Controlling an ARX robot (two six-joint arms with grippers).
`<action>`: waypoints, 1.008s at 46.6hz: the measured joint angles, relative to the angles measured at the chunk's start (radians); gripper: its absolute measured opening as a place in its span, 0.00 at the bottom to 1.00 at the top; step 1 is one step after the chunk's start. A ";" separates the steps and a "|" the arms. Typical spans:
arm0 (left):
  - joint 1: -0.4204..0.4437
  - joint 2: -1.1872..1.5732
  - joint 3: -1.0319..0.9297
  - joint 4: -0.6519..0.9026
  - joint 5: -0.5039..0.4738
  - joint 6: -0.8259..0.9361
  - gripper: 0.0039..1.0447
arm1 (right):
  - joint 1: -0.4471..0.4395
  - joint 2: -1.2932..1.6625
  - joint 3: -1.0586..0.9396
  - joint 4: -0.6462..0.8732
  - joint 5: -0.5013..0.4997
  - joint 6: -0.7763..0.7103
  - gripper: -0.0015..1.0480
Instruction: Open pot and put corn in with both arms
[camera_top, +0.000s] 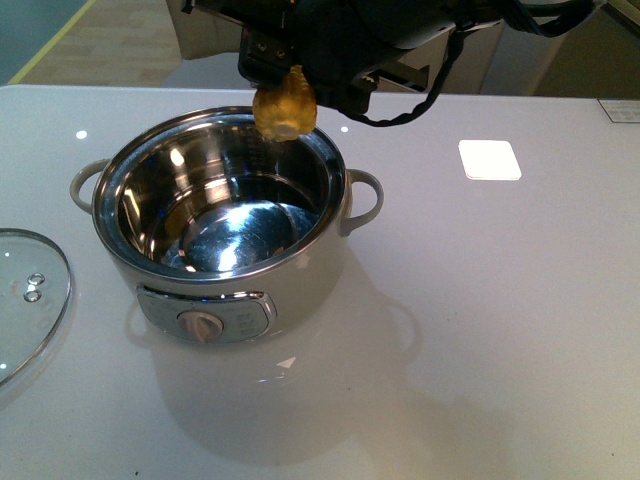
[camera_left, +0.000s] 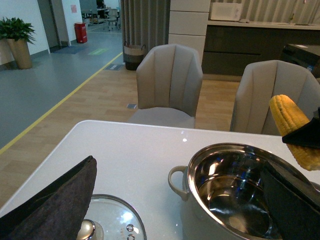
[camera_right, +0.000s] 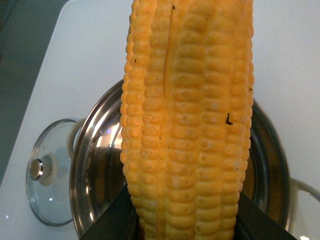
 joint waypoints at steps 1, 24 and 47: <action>0.000 0.000 0.000 0.000 0.000 0.000 0.94 | 0.002 0.003 0.003 -0.003 0.000 0.000 0.27; 0.000 0.000 0.000 0.000 0.000 0.000 0.94 | 0.072 0.156 0.081 -0.096 0.019 0.000 0.36; 0.000 0.000 0.000 0.000 0.000 0.000 0.94 | 0.091 0.179 0.121 -0.124 0.030 0.000 0.90</action>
